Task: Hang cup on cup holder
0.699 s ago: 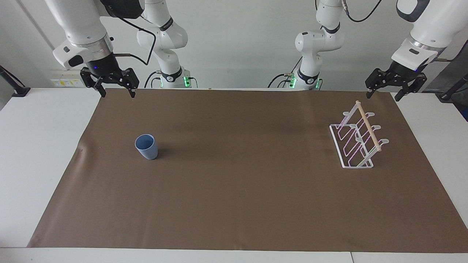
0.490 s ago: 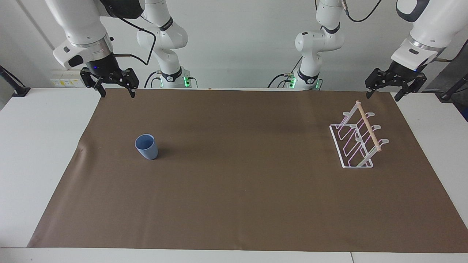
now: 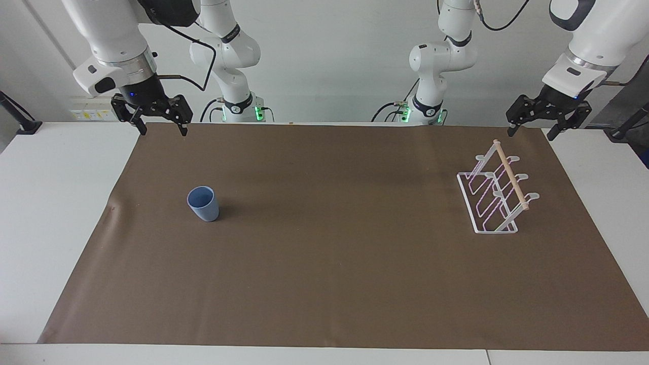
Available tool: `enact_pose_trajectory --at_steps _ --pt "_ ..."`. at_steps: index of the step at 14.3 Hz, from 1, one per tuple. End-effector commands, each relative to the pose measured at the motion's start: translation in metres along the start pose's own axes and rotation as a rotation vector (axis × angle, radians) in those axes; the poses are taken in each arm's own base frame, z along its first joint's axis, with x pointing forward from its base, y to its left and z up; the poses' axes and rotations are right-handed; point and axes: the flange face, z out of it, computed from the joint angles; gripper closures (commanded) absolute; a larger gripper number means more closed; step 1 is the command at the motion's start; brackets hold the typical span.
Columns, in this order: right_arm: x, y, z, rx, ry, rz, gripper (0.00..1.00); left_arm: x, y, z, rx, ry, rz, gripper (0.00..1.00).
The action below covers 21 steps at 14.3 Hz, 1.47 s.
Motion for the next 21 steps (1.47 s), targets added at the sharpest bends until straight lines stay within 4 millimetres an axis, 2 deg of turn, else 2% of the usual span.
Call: enact_pose_trajectory --at_steps 1,21 --pt "-0.0045 0.0044 0.0007 -0.005 0.004 -0.008 0.0 -0.007 0.001 -0.0025 -0.005 0.001 -0.004 0.0" --pt "-0.0068 0.0002 0.0028 -0.004 0.0 0.001 0.0 -0.0081 -0.003 -0.0023 -0.006 -0.002 -0.013 0.0"
